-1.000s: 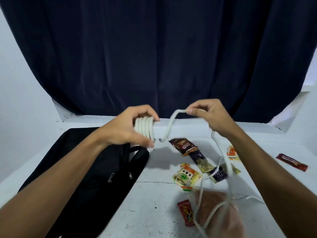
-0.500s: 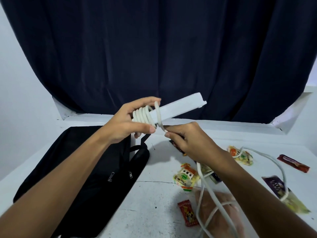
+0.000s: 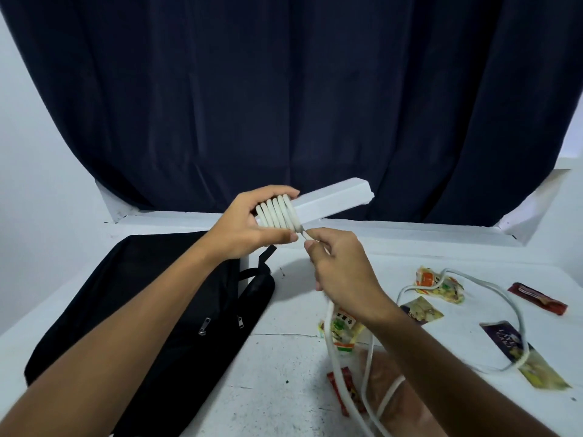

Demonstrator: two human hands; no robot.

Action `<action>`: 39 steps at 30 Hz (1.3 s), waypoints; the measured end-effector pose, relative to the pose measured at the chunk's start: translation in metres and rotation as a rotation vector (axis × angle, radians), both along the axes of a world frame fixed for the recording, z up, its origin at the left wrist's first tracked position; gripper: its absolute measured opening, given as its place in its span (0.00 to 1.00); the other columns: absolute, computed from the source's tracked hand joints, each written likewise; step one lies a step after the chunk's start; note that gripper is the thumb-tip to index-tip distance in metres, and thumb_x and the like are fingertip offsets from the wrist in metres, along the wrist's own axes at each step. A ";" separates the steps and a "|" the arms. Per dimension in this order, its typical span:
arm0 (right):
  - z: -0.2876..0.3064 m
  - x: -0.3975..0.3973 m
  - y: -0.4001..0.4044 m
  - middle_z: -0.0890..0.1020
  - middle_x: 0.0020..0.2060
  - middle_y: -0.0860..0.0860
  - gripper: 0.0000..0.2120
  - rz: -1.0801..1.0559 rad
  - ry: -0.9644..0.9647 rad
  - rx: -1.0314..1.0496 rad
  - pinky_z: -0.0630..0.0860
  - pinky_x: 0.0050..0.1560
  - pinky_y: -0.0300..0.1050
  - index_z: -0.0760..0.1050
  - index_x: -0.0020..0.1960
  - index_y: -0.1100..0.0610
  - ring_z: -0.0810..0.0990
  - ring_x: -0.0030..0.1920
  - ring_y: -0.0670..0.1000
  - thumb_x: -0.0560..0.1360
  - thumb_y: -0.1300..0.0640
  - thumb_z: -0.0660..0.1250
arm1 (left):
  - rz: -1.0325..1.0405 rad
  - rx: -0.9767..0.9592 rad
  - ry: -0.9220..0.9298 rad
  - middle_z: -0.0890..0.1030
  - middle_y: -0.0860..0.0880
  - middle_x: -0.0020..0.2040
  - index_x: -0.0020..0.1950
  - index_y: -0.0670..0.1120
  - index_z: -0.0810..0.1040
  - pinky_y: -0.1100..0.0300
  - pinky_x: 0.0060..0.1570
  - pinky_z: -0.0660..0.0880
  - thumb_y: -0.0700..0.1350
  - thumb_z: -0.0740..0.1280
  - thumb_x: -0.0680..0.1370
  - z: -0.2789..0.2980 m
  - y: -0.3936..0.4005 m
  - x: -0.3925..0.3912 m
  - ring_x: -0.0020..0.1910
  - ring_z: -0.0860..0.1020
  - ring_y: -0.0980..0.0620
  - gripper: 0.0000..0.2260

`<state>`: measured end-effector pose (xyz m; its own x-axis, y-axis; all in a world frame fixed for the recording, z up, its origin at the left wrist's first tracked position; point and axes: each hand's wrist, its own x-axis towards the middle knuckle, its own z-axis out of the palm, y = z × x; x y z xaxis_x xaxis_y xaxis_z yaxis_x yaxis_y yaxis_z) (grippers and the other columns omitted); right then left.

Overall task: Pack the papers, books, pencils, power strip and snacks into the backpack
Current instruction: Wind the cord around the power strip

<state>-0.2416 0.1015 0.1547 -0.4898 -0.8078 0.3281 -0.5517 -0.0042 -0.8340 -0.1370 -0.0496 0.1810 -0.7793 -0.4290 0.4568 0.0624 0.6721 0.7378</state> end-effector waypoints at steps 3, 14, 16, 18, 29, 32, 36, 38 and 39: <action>0.007 0.006 0.010 0.69 0.27 0.52 0.06 0.157 -0.686 -0.028 0.77 0.28 0.46 0.75 0.55 0.59 0.70 0.23 0.48 0.80 0.63 0.60 | 0.185 -0.128 0.003 0.79 0.55 0.56 0.61 0.51 0.78 0.63 0.53 0.73 0.48 0.77 0.63 -0.001 -0.017 0.001 0.54 0.77 0.60 0.27; 0.040 -0.028 0.019 0.84 0.37 0.48 0.06 0.001 0.055 0.032 0.77 0.43 0.43 0.84 0.47 0.54 0.81 0.38 0.48 0.73 0.62 0.72 | 0.131 -0.551 -0.462 0.76 0.61 0.61 0.65 0.57 0.76 0.55 0.59 0.73 0.48 0.76 0.64 -0.023 -0.035 0.015 0.59 0.75 0.58 0.30; 0.042 -0.048 0.008 0.84 0.38 0.45 0.05 -0.071 0.131 -0.056 0.77 0.48 0.39 0.84 0.45 0.53 0.82 0.43 0.45 0.72 0.61 0.73 | 0.014 -0.396 -0.524 0.76 0.64 0.61 0.65 0.59 0.77 0.57 0.63 0.71 0.49 0.78 0.62 -0.023 -0.024 0.016 0.61 0.74 0.62 0.31; 0.040 -0.070 -0.002 0.84 0.36 0.44 0.04 -0.070 0.090 -0.081 0.75 0.45 0.36 0.84 0.44 0.55 0.82 0.41 0.42 0.71 0.61 0.73 | -0.072 -0.145 -0.501 0.79 0.62 0.60 0.63 0.58 0.78 0.56 0.62 0.73 0.49 0.79 0.60 -0.021 -0.015 0.019 0.59 0.75 0.63 0.31; -0.009 -0.054 -0.018 0.81 0.32 0.38 0.08 0.241 -0.155 0.028 0.73 0.31 0.34 0.82 0.52 0.61 0.76 0.31 0.38 0.73 0.66 0.70 | -0.223 0.479 -0.065 0.79 0.43 0.50 0.69 0.50 0.75 0.61 0.26 0.68 0.43 0.75 0.61 -0.029 -0.015 0.015 0.34 0.73 0.50 0.35; -0.009 -0.039 -0.016 0.71 0.20 0.40 0.09 0.334 -0.235 0.073 0.62 0.26 0.32 0.79 0.42 0.60 0.65 0.22 0.40 0.76 0.56 0.68 | -0.216 0.426 -0.054 0.79 0.50 0.57 0.72 0.54 0.70 0.62 0.27 0.71 0.42 0.75 0.63 -0.034 -0.012 0.011 0.37 0.74 0.51 0.38; -0.013 -0.035 -0.022 0.71 0.21 0.42 0.16 0.288 -0.427 0.094 0.56 0.25 0.37 0.77 0.34 0.56 0.62 0.22 0.43 0.75 0.47 0.69 | -0.202 0.398 -0.099 0.78 0.53 0.59 0.73 0.58 0.67 0.58 0.29 0.71 0.43 0.76 0.63 -0.032 -0.013 0.015 0.37 0.74 0.51 0.40; -0.018 -0.034 -0.025 0.71 0.26 0.46 0.08 0.333 -0.500 0.095 0.54 0.25 0.37 0.81 0.39 0.53 0.62 0.24 0.44 0.73 0.50 0.71 | -0.172 0.311 -0.175 0.77 0.52 0.61 0.72 0.61 0.68 0.54 0.31 0.72 0.42 0.76 0.64 -0.029 -0.013 0.016 0.38 0.73 0.46 0.39; -0.020 -0.033 -0.026 0.70 0.29 0.48 0.05 0.360 -0.554 0.103 0.53 0.26 0.37 0.82 0.43 0.53 0.61 0.25 0.44 0.72 0.52 0.72 | -0.154 0.276 -0.209 0.77 0.51 0.61 0.71 0.62 0.69 0.54 0.31 0.72 0.40 0.76 0.64 -0.028 -0.012 0.016 0.38 0.73 0.45 0.39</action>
<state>-0.2751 0.0758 0.1350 -0.2571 -0.9662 0.0176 -0.0203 -0.0128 -0.9997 -0.1207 -0.0614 0.1529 -0.9086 -0.3839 0.1647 -0.0236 0.4408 0.8973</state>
